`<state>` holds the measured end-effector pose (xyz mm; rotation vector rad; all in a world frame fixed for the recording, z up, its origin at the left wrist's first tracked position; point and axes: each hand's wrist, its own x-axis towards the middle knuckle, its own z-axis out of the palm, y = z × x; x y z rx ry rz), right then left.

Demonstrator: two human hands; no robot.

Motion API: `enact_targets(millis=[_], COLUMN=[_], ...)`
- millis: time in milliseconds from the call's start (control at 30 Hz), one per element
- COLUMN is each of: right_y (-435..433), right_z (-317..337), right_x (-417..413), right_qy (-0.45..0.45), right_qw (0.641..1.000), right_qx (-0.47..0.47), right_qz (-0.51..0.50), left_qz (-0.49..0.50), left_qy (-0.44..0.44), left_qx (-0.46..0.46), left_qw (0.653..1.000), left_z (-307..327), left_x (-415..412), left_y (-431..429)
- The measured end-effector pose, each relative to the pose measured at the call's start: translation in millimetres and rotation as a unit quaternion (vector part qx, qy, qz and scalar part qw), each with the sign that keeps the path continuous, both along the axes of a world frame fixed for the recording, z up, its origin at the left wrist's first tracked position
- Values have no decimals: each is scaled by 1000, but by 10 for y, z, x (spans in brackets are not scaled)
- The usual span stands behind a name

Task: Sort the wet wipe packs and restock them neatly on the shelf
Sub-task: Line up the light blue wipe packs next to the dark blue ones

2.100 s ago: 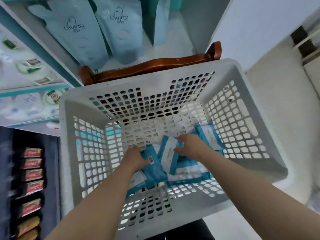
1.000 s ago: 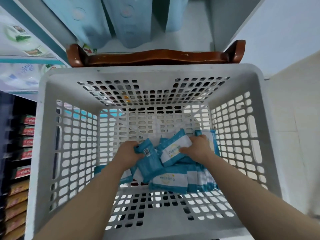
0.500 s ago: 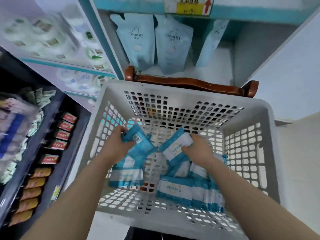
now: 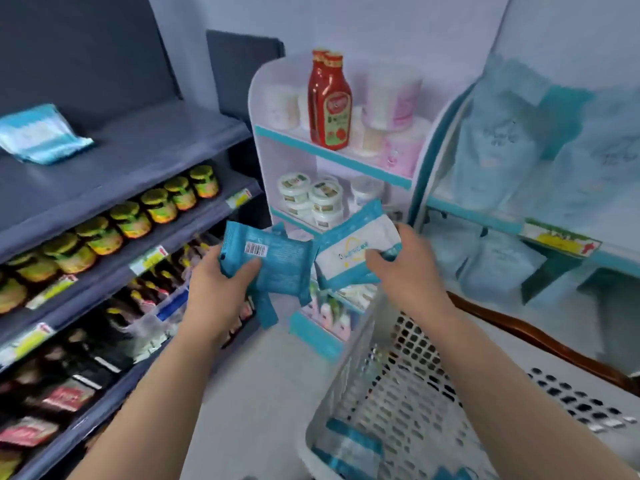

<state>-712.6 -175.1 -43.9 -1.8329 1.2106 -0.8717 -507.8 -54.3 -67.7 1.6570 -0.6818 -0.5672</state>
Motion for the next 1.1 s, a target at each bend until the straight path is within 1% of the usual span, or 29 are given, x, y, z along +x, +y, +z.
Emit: enact_targets(millis=[100,300,467,633,767,1000,1100], right_y=[107,378,493,307,-19,-879,-1312], right_z=[254,603,776,750,638,503,468], right_x=[829,2570,3764,4572,5063,5853,6181], right_qy=[-37,-53,-83,-79,-66,17,68], right_qw=[998,993,988,985,985,977,970], right_qx=[-16,-51,-15,11,31,34,41], right_qz=[52,88,130,151,159,209,230], left_qz=[57,122,171,213,224,258,264], left_qy=[24,26,6,-3,21,51,64], left_qx=[-30,-73,-81,-78,-77,-72,-77], left_qw=[998,989,982,974,971,962,959], left_z=[220,594,817,832,747,626,622], left_x=[679,2133,3173,3858,4227,4762,4956], left_y=[244,703,965,897,676,81,-177])
